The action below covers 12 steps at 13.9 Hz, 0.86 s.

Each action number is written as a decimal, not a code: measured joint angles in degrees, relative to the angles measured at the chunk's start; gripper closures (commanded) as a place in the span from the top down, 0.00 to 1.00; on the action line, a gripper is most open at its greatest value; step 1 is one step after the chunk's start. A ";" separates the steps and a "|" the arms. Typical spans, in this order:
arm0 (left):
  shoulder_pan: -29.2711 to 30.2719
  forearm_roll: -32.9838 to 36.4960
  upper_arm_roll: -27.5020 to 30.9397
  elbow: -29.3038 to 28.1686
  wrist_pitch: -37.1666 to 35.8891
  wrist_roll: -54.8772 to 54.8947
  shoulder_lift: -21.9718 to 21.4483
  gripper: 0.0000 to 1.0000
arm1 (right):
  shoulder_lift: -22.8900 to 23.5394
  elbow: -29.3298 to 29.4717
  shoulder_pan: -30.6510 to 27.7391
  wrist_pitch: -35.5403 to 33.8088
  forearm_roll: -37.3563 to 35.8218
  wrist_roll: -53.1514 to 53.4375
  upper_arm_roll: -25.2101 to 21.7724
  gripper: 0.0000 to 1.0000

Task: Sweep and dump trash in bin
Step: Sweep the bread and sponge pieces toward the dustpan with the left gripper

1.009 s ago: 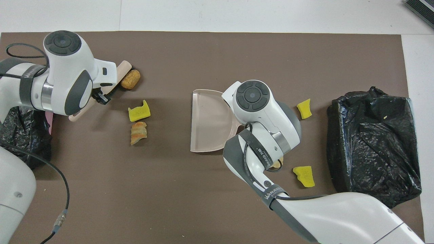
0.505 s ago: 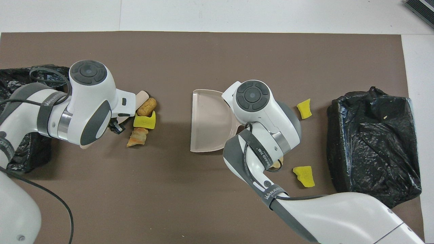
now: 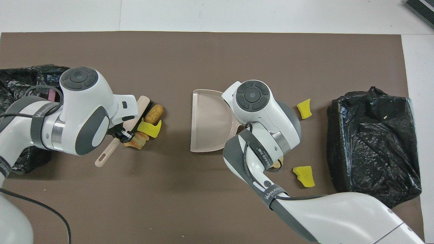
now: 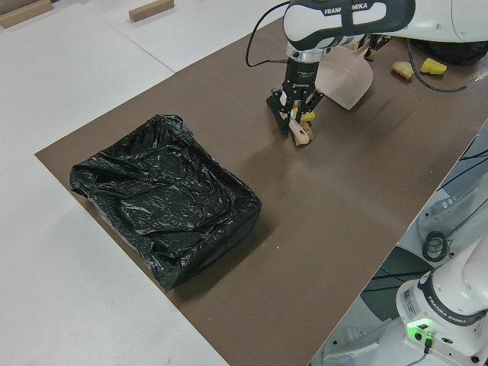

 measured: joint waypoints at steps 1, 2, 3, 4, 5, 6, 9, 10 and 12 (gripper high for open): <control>-0.02 -0.25 -0.01 -0.02 -1.10 -4.05 -0.65 0.00 | 0.00 0.00 0.00 0.00 0.00 0.00 0.00 0.00; -0.09 -0.39 -0.10 -0.10 -2.20 -8.04 -1.28 0.00 | 0.00 0.00 0.00 0.00 0.00 0.00 0.00 0.00; -0.18 -0.46 -0.23 -0.28 -3.21 -11.78 -1.77 0.00 | 0.00 0.00 0.00 0.00 0.00 0.00 0.00 0.00; -0.20 -0.62 -0.31 -0.57 -4.08 -15.22 -2.12 0.00 | 0.00 0.00 0.00 0.00 0.00 0.00 0.00 0.00; -0.16 -1.11 -0.26 -1.05 -4.59 -18.22 -2.42 0.00 | 0.00 0.00 0.00 0.00 0.00 0.00 0.00 0.00; 0.05 -1.89 -0.10 -1.98 -4.61 -20.55 -2.81 0.00 | 0.00 0.00 0.00 0.00 0.00 0.00 0.00 0.00; 3.64 -2.98 0.19 -7.68 -3.81 -22.64 -5.15 0.00 | 0.00 0.00 -0.01 0.00 0.00 0.00 0.00 0.00; 4.46 -3.03 0.29 -10.15 -2.31 -22.64 -6.55 0.00 | 0.00 0.00 -0.01 0.00 0.00 0.00 0.00 0.00; 4.77 -3.74 0.26 -15.42 2.38 -23.05 -9.74 0.00 | 0.00 -0.01 -0.01 0.07 0.00 0.00 0.00 0.00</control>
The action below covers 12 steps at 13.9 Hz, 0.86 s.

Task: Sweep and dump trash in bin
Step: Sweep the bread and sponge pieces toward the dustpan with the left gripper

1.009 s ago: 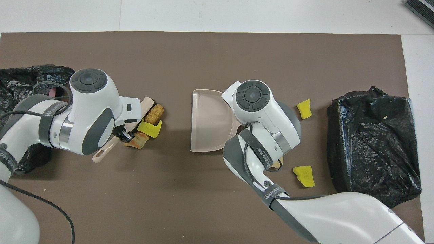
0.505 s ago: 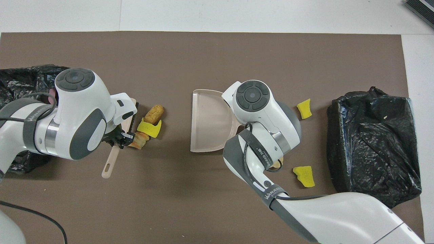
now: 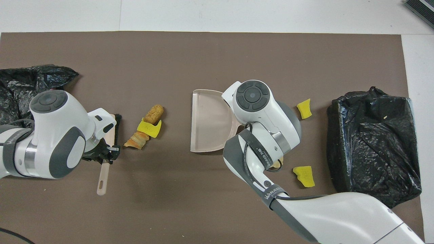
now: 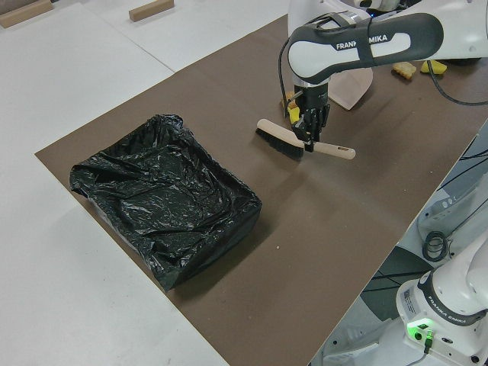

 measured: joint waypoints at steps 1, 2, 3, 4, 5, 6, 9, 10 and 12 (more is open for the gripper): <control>-0.04 -0.85 -0.17 -2.25 2.33 -0.83 -1.35 0.00 | 0.00 0.00 0.00 0.00 0.00 0.00 0.00 0.00; -0.16 -2.00 -0.35 -3.72 4.33 -1.75 -2.24 0.00 | 0.00 0.00 0.00 0.01 0.00 0.00 0.00 0.00; -0.48 -3.35 -0.44 -4.56 6.15 -2.74 -2.62 0.00 | 0.00 0.00 0.00 0.01 0.00 0.00 0.00 0.00; -1.06 -4.64 -0.65 -4.96 7.88 -3.35 -2.55 0.00 | 0.00 -0.01 0.00 0.01 0.00 0.00 0.00 0.00; -2.12 -5.63 -0.73 -5.04 9.03 -3.73 -2.19 0.00 | 0.00 -0.01 -0.01 0.01 0.00 0.00 0.00 0.00; -3.18 -6.86 -0.87 -4.91 9.90 -4.11 -1.73 0.00 | 0.00 -0.01 -0.01 0.01 0.00 0.00 0.00 0.00; -5.63 -10.36 -1.08 -3.06 11.66 -4.26 -0.01 0.00 | 0.00 -0.02 -0.01 0.02 0.00 0.00 0.00 0.00; -6.85 -10.72 -1.12 -2.03 12.04 -4.23 0.96 0.00 | 0.00 -0.03 -0.01 0.02 0.00 0.00 0.00 0.00; -9.77 -12.06 -1.19 0.21 13.40 -4.03 3.16 0.00 | 0.00 -0.03 -0.01 0.02 0.00 0.00 0.00 0.00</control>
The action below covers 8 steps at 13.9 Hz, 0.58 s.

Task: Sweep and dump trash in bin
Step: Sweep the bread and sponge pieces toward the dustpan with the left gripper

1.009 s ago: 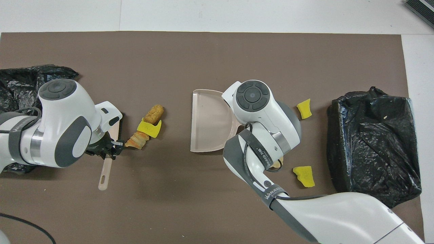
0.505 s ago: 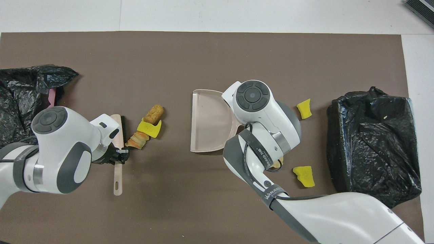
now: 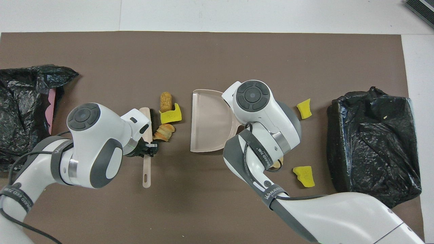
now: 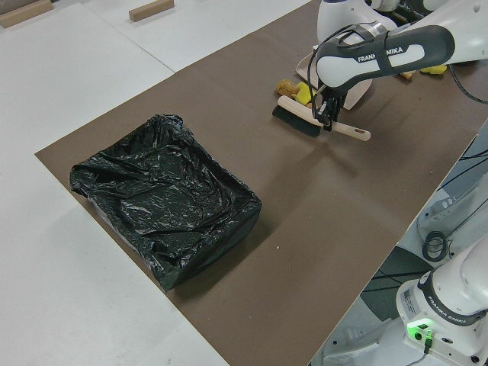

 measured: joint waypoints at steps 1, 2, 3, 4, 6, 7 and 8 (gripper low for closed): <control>-1.55 -1.16 -0.03 1.11 0.72 0.37 1.03 0.00 | 0.00 0.00 0.00 0.00 0.00 0.00 0.00 0.00; -3.34 -2.49 -0.07 2.22 1.58 0.58 2.01 0.00 | 0.00 0.00 0.00 0.00 0.00 0.00 0.00 0.00; -5.36 -3.79 -0.11 3.37 2.33 0.65 3.08 0.00 | 0.00 0.00 0.00 0.01 0.00 0.00 0.00 0.00; -7.19 -4.91 -0.15 4.34 2.94 0.65 3.94 0.00 | 0.00 -0.01 -0.01 0.01 0.00 0.00 0.00 0.00; -11.22 -8.64 -0.19 5.85 5.25 0.66 5.08 0.00 | 0.00 -0.04 -0.04 0.01 0.00 0.00 0.00 0.00; -13.00 -10.25 -0.23 6.57 5.85 0.65 5.33 0.00 | 0.00 -0.04 -0.04 0.04 0.00 0.00 0.00 0.00; -14.26 -11.18 -0.27 7.59 5.81 0.62 5.49 0.00 | 0.00 -0.05 -0.04 0.07 0.00 0.00 0.01 0.00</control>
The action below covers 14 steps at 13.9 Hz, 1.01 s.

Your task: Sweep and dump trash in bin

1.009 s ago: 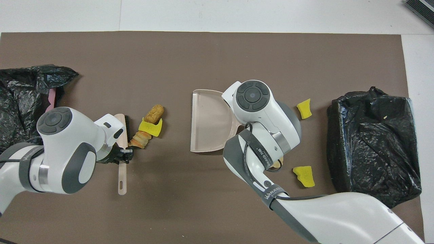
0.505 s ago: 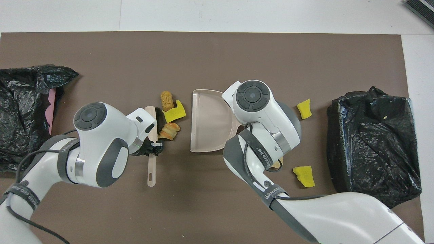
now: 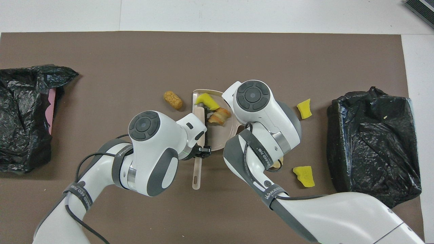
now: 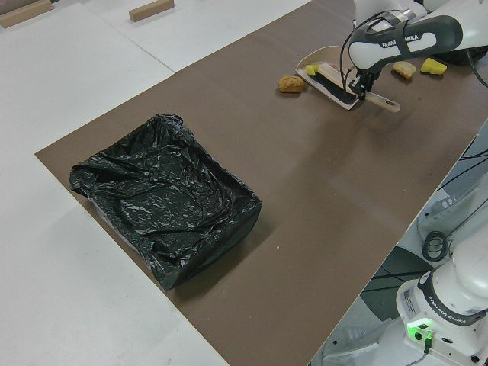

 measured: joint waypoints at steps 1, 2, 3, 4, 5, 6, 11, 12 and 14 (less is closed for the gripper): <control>-0.60 -0.44 0.00 1.21 -0.47 -0.03 0.09 0.00 | 0.00 -0.01 0.00 0.00 0.00 0.00 0.00 0.00; -0.57 -0.54 0.12 2.43 -1.68 -0.07 0.10 0.00 | 0.00 -0.01 0.00 0.00 0.00 0.00 0.00 0.00; -0.37 -0.54 0.60 3.78 -3.63 -0.07 0.06 0.00 | 0.00 -0.01 0.00 0.01 0.00 0.00 0.00 0.00; -0.03 -0.53 1.25 5.18 -5.87 -0.19 -0.03 0.00 | 0.00 -0.01 0.00 0.01 0.00 0.00 0.00 0.00; 0.67 -0.20 1.78 6.26 -7.69 -0.36 -0.12 0.00 | 0.00 -0.01 0.00 0.01 0.00 0.00 0.00 0.00; 1.91 1.10 2.18 7.01 -8.84 -0.40 -0.15 0.00 | 0.00 -0.01 0.00 0.01 0.00 0.00 0.00 0.00; 11.45 12.91 2.73 9.66 -10.70 0.26 0.74 0.00 | 0.00 -0.01 -0.01 0.01 0.00 0.00 0.00 0.00; 13.00 14.38 2.75 9.85 -10.71 1.26 1.22 0.00 | 0.00 -0.01 -0.01 0.01 0.00 0.00 0.00 0.00; 15.71 15.67 2.77 10.34 -10.48 7.44 2.88 0.00 | 0.00 -0.01 -0.01 0.01 0.00 0.00 0.00 0.00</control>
